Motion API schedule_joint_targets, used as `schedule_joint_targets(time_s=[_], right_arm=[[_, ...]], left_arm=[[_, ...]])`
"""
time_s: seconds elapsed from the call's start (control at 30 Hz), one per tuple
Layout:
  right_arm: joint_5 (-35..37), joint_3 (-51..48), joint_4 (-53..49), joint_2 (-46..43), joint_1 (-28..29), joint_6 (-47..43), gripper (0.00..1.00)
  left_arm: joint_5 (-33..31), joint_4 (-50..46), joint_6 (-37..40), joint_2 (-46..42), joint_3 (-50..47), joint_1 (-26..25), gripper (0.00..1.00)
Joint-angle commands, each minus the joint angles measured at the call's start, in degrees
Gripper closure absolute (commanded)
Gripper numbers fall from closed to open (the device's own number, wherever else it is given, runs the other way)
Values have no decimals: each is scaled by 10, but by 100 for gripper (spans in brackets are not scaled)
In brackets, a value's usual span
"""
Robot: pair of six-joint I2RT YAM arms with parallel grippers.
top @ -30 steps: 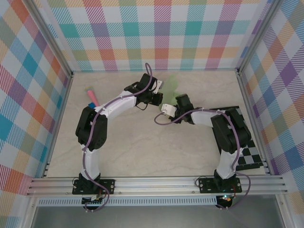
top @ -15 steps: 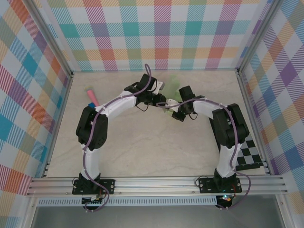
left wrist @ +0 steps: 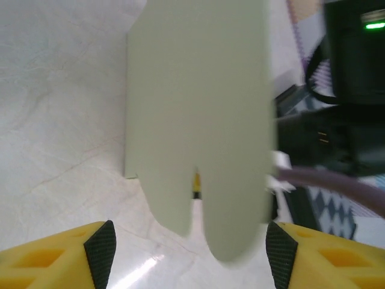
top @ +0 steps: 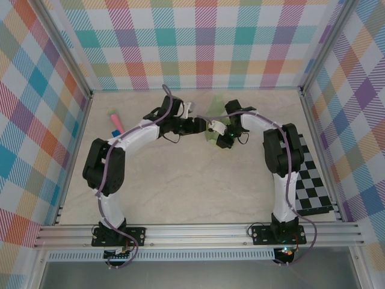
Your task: Fold the paper box
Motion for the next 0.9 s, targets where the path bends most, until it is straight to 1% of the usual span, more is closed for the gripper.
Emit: schedule_joint_targets(time_s=[0.0,0.07,0.13,0.17,0.23,0.3,0.33,0.37,0.4,0.47,0.53,0.6,0.7,0.73,0.77,0.83,0.87], right_arm=[[6,9,-112,43,0,-6,94],[8,22,-122,51,0,9,93],[7,47,-140,66,0,38,90],[12,65,-149,78,0,71,93],[5,124,-174,110,-1,165,100],[-17,125,-150,107,-1,229,100],[-31,106,-112,91,-1,257,100],[-30,85,-86,74,1,273,100],[-12,72,-63,57,3,290,100],[8,47,-17,17,4,319,100],[58,39,9,-24,11,338,100],[43,15,61,-63,11,371,100],[-21,-51,195,-125,11,415,100],[-24,-76,240,-143,12,437,100],[-28,-93,273,-154,13,441,100],[-21,-107,303,-168,16,435,100],[-21,-111,312,-173,18,431,100]], left_arm=[[27,48,-21,-85,-7,24,30],[12,40,-16,-112,-17,34,30],[-29,22,-5,-144,-37,46,30],[-52,13,-2,-157,-50,51,30],[-102,6,-10,-186,-92,67,30],[-125,23,-38,-209,-141,83,30],[-130,35,-51,-219,-164,89,29],[-131,45,-61,-226,-181,90,28],[-129,56,-71,-228,-196,90,27],[-110,90,-107,-224,-224,89,26],[-82,141,-154,-207,-246,75,24],[-78,180,-183,-185,-256,52,24],[-76,283,-260,-148,-274,27,24],[-76,322,-283,-135,-276,20,23],[-74,346,-298,-125,-274,12,23],[-72,369,-302,-109,-260,-4,22],[-75,366,-298,-102,-251,-13,21]])
